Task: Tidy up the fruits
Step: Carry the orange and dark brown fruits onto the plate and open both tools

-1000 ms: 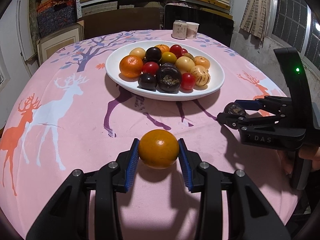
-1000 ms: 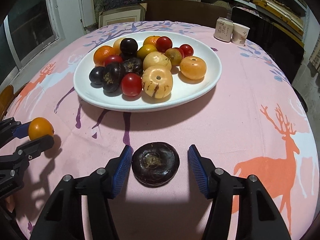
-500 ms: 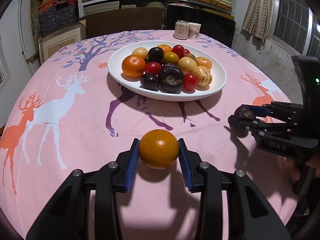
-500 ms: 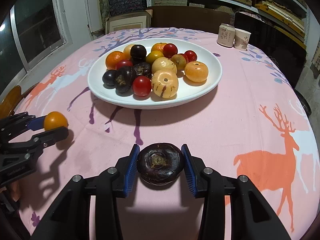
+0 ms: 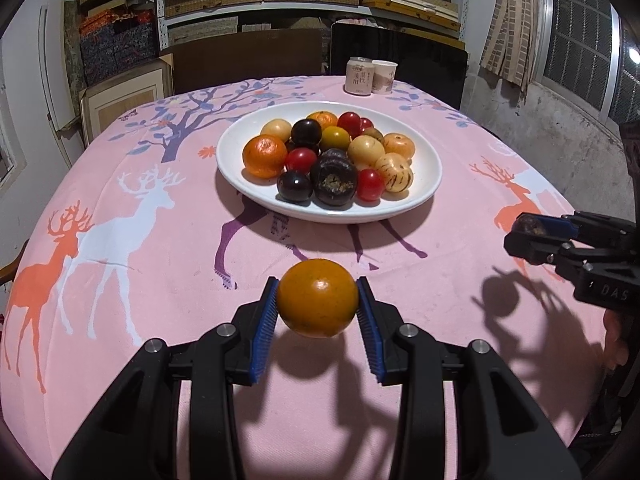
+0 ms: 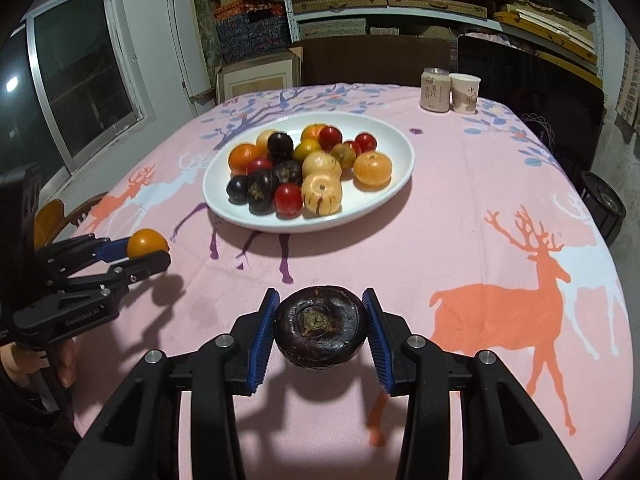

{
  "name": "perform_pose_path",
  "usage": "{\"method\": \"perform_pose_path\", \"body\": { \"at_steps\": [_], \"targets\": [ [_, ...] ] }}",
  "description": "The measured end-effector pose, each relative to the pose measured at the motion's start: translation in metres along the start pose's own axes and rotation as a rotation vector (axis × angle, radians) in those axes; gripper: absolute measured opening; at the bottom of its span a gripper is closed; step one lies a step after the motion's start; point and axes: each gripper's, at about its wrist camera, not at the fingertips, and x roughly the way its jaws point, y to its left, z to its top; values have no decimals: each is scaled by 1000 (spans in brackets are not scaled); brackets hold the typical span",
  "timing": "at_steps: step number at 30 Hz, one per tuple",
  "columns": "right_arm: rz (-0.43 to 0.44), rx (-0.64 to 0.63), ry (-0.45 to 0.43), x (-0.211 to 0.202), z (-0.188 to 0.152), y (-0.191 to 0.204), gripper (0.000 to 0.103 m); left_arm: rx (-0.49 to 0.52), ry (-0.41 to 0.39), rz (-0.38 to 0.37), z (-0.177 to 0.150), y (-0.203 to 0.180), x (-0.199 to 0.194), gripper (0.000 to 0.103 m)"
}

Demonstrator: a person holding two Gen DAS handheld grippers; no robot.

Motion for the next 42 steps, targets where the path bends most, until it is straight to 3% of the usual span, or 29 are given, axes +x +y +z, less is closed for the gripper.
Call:
{"method": "perform_pose_path", "body": {
  "at_steps": [13,19,29,42],
  "targets": [
    [17,-56,-158,-40,74,7,43,55,-119,39,71,-6,-24,38],
    [26,-47,-163,-30,115,1,43,64,-124,42,108,-7,-10,38],
    [23,3,-78,30,162,-15,43,65,-57,66,152,5,53,38],
    [4,44,19,116,181,-21,44,40,30,87,169,26,128,40]
  ]
}}
